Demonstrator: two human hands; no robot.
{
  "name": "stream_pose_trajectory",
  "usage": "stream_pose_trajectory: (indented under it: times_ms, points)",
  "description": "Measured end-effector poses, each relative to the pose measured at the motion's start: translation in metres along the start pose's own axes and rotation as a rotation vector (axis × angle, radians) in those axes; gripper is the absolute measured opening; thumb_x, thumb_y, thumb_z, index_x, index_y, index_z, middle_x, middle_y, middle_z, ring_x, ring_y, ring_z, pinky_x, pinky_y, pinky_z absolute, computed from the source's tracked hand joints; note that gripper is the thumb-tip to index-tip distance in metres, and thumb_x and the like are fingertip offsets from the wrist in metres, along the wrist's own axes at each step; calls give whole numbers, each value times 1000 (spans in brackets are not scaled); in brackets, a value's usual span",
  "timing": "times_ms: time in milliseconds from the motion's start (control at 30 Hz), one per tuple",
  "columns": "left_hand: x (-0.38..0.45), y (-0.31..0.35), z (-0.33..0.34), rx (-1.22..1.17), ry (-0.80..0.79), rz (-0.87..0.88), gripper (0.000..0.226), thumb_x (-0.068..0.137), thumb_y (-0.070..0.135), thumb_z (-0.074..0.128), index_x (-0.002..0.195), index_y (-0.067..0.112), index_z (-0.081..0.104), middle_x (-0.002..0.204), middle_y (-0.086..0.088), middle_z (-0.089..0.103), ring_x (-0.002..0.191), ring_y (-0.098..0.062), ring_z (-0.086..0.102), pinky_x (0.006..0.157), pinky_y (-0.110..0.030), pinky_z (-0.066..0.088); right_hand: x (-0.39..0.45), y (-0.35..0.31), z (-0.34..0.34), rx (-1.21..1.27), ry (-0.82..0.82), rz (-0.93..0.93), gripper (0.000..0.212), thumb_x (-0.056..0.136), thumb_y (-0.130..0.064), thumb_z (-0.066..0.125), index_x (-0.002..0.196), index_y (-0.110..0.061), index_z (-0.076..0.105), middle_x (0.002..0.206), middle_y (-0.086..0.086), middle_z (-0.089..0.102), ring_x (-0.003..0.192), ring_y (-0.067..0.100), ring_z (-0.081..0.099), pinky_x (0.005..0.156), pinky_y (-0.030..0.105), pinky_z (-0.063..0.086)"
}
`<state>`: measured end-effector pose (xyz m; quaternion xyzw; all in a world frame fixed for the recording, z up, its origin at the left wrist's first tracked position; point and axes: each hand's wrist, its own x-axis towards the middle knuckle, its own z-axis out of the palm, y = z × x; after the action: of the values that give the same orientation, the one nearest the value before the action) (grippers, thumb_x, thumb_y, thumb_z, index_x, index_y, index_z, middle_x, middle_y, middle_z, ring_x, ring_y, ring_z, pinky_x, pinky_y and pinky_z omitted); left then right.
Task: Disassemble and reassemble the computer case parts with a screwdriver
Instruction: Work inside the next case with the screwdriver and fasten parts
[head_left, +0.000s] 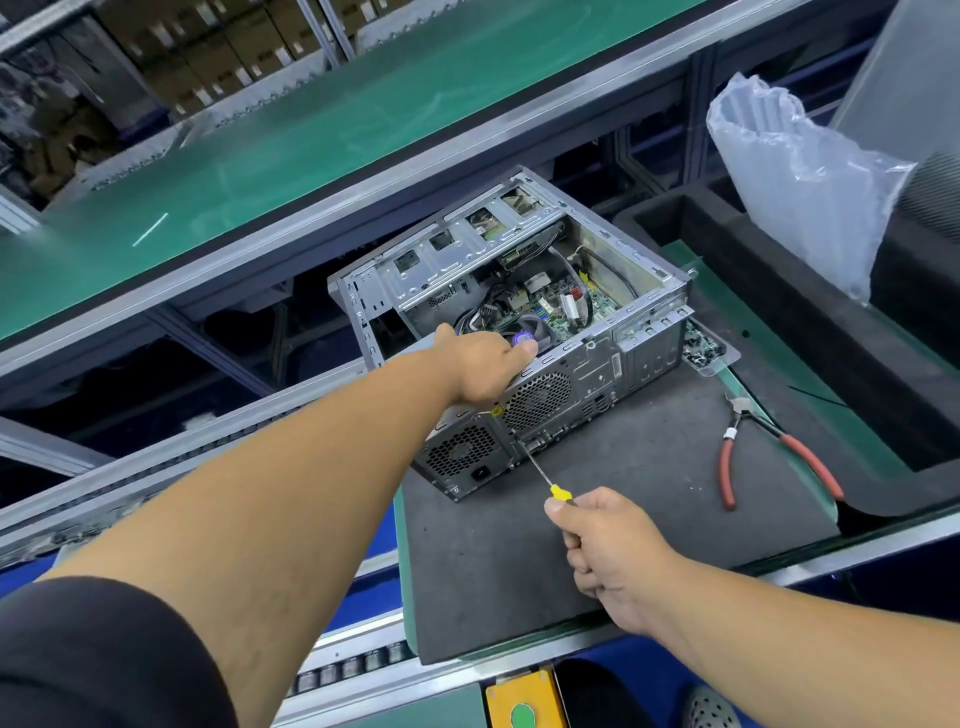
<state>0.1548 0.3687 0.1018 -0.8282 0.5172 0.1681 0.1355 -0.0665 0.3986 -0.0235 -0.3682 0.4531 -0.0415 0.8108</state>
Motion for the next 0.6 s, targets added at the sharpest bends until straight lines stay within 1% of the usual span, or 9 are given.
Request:
stream_pose_trajectory:
  times_ms: [200,267,300,333,367,400,467,533,600]
  points:
    - [7,-2,-5,35,-120,-44,81,98,70,-3,65,16,48,71,-1,54,81,-18,52,108,-53,20,-7,-7,5,-31,10,11,28,102,-39,63,92,-13,59,57,-2,58,46,12,35,42,23,26]
    - [6,-2,-4,58,-189,-89,89,91,77,-9,69,20,56,79,-3,56,108,-31,54,111,-56,18,-7,-7,6,-59,41,17,32,103,-42,59,95,-11,64,58,-2,60,47,11,35,43,24,26]
    - [7,-3,-3,57,-230,-135,99,86,82,-11,83,20,66,95,-8,63,125,-38,46,113,-59,18,-7,-6,6,-62,51,26,35,104,-43,57,97,-10,66,58,-2,59,47,11,35,43,24,25]
    - [8,-4,-3,48,-258,-186,112,79,88,-13,111,21,71,122,-13,62,138,-42,33,115,-62,16,-7,-5,7,-61,55,38,37,105,-44,55,99,-10,68,58,-2,58,48,11,34,43,24,25]
    - [8,-4,-4,25,-278,-228,120,72,94,-13,137,27,61,148,-14,50,147,-43,20,117,-65,14,-7,-4,8,-56,55,50,39,105,-46,53,101,-10,69,59,-1,57,49,12,33,44,25,24]
    - [8,-3,-6,-6,-289,-249,121,67,97,-13,152,32,46,161,-12,36,151,-42,10,118,-66,10,-7,-4,8,-48,55,60,41,105,-47,52,102,-10,69,61,0,55,49,12,32,44,25,23]
    - [8,0,-9,-40,-303,-230,117,70,96,-12,158,33,31,167,-8,26,155,-38,6,118,-63,4,-7,-5,9,-23,48,73,40,104,-49,53,103,-11,67,64,1,50,49,12,30,44,24,21]
    - [10,4,-11,-56,-311,-212,115,75,93,-11,160,28,30,167,-8,27,155,-36,12,120,-57,3,-6,-6,9,-11,25,64,31,101,-46,62,103,-15,62,64,1,46,48,12,28,43,23,19]
    - [13,6,-10,-121,-322,-233,115,75,95,-6,161,26,27,169,-8,22,156,-34,11,121,-55,2,-5,-4,8,-33,10,37,23,97,-35,70,104,-17,58,67,2,47,46,12,28,41,23,20]
